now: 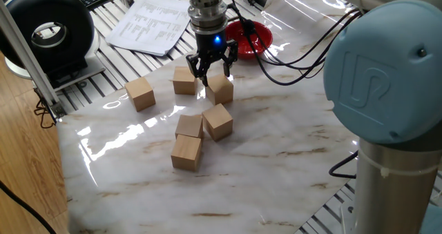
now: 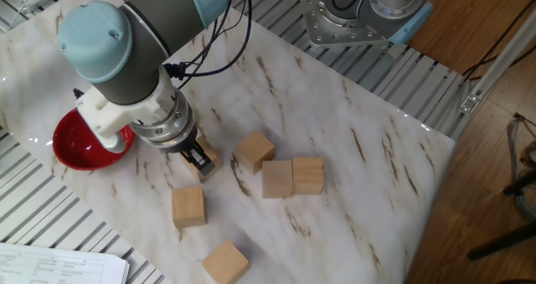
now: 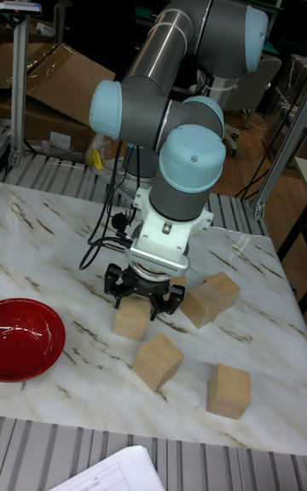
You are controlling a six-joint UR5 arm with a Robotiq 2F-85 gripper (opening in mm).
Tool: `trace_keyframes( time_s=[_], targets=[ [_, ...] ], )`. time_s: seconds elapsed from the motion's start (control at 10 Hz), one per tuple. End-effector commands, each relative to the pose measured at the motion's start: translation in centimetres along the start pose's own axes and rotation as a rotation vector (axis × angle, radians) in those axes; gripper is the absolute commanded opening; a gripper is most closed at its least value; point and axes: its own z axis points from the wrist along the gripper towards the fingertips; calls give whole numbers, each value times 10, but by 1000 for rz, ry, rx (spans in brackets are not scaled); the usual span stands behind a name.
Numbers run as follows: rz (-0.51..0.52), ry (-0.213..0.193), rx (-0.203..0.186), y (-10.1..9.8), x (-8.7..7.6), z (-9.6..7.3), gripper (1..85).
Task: Stack the blocks into a pyramid shape
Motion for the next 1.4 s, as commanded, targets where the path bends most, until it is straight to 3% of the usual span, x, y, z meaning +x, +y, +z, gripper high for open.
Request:
trace_keyframes(
  time_s=[0.0, 0.2, 0.7, 1.0, 1.3],
  targets=[
    [-32, 7, -7, -2, 2, 0, 700],
    [-35, 16, -33, 5, 5, 0, 763],
    [-16, 12, -37, 5, 4, 4, 713],
    [-16, -32, -48, 5, -3, 5, 707],
    [-21, -23, -47, 1, 1, 7, 707]
  ],
)
